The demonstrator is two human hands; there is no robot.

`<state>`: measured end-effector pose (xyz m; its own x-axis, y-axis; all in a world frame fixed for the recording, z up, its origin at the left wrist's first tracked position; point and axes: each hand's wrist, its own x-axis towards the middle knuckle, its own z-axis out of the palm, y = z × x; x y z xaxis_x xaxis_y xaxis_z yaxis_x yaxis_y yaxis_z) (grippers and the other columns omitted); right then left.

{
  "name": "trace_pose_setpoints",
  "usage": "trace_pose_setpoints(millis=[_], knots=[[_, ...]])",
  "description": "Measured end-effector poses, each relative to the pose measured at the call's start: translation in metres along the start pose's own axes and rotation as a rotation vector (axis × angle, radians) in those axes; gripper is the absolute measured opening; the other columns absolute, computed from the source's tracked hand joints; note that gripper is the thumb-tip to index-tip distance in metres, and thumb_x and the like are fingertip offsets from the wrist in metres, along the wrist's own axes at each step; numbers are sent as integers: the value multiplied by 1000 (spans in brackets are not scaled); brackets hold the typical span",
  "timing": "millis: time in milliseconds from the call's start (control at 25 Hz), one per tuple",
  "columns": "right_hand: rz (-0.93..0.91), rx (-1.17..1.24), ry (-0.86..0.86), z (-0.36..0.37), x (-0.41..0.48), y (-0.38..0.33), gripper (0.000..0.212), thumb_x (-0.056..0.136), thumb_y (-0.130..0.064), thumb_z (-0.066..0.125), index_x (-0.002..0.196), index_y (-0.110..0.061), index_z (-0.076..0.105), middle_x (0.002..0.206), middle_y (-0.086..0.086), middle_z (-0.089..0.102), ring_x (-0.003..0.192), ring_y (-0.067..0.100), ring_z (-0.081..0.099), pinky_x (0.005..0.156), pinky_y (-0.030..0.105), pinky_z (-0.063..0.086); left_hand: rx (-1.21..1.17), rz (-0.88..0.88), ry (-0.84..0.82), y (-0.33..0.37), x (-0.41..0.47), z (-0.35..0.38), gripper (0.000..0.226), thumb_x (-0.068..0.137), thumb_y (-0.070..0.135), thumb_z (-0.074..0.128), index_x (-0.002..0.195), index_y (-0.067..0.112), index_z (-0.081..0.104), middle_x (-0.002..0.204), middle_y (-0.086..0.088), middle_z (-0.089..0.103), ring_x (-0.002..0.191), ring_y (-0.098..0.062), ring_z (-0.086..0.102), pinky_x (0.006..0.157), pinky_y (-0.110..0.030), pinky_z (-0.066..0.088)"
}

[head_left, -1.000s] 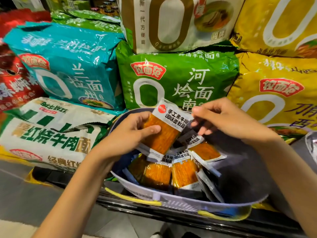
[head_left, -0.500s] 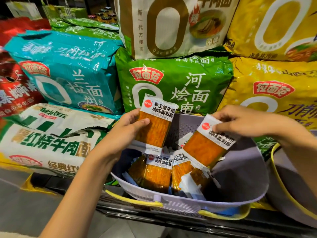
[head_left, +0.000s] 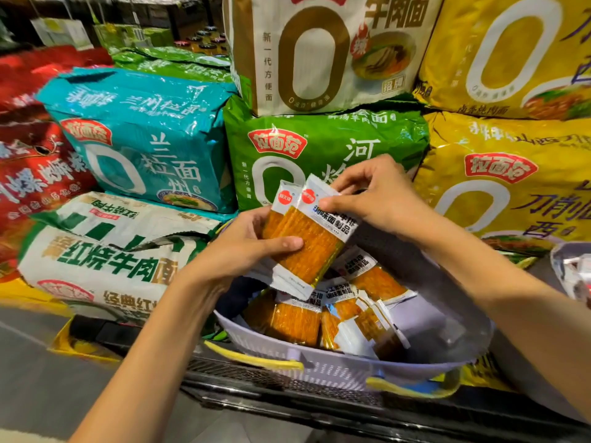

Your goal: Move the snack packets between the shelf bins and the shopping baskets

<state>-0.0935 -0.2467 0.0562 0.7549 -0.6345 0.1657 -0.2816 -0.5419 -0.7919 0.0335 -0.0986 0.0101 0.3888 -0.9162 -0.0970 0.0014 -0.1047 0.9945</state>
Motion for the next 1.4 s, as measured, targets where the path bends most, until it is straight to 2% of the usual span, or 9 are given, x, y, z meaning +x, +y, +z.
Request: trace_pose_setpoints(millis=[200, 360, 480, 600, 760, 920, 1080, 1200, 1400], knots=[[-22, -187, 230, -5, -14, 18, 22, 79, -25, 71, 61, -19, 60, 52, -5, 58, 46, 4, 51, 50, 17, 38, -63, 28, 213, -5, 1, -4, 23, 85, 8, 62, 107, 13, 59, 99, 1, 70, 88, -11, 65, 79, -24, 52], [6, -479, -495, 26, -31, 25, 17, 79, -31, 67, 67, -21, 62, 73, -5, 68, 63, 1, 57, 61, 22, 44, -117, 58, 281, -2, 4, -4, 18, 90, 3, 54, 97, 18, 61, 85, 9, 70, 74, -3, 65, 71, -21, 51], [-64, -859, -734, 68, -30, 30, 44, 77, -54, 67, 84, -12, 57, 100, 11, 59, 97, 27, 57, 71, 33, 42, -133, 65, 276, 0, 6, -4, 20, 90, 2, 52, 97, 18, 61, 86, 8, 70, 77, -5, 65, 74, -21, 52], [-141, -1020, -659, 86, -28, 38, 64, 76, -60, 65, 114, -8, 61, 115, 13, 57, 106, 30, 56, 78, 34, 45, -148, 61, 275, 1, 6, -3, 20, 91, 2, 51, 100, 18, 60, 91, 5, 69, 79, -6, 65, 75, -21, 53], [-56, -874, -664, 80, -26, 39, 54, 71, -53, 74, 98, -9, 59, 106, 10, 56, 102, 29, 56, 72, 32, 40, -135, 98, 261, 3, 4, -1, 21, 93, 2, 49, 105, 17, 58, 93, 5, 68, 77, 0, 65, 72, -16, 53], [-21, -653, -685, 37, -18, 22, 42, 66, -34, 83, 67, -21, 43, 69, -6, 50, 68, 10, 49, 59, 29, 35, -110, 124, 262, 2, 3, 0, 24, 94, 1, 47, 113, 14, 55, 96, 5, 66, 78, 2, 64, 72, -13, 52], [65, -57, -649, -20, -16, -1, 30, 60, -11, 82, 76, -11, 57, 62, -4, 64, 56, 6, 58, 51, 20, 48, -128, 117, 272, 1, 4, -3, 24, 93, 3, 48, 111, 17, 56, 96, 7, 67, 83, -1, 63, 72, -12, 51], [78, 162, -421, -22, -7, -11, 38, 51, -17, 79, 83, -6, 61, 68, -1, 71, 62, 8, 65, 59, 26, 55, -182, 19, 237, 1, 4, -3, 22, 94, 8, 46, 103, 20, 62, 88, 8, 71, 78, -5, 65, 63, -18, 51], [-94, -266, 47, 9, -1, -15, 36, 51, -37, 89, 70, -26, 61, 63, -13, 55, 58, -2, 46, 48, 5, 34, -171, -55, 158, 2, 3, -4, 25, 81, 43, 59, 97, 25, 65, 90, 10, 73, 83, -11, 69, 71, -27, 55]])
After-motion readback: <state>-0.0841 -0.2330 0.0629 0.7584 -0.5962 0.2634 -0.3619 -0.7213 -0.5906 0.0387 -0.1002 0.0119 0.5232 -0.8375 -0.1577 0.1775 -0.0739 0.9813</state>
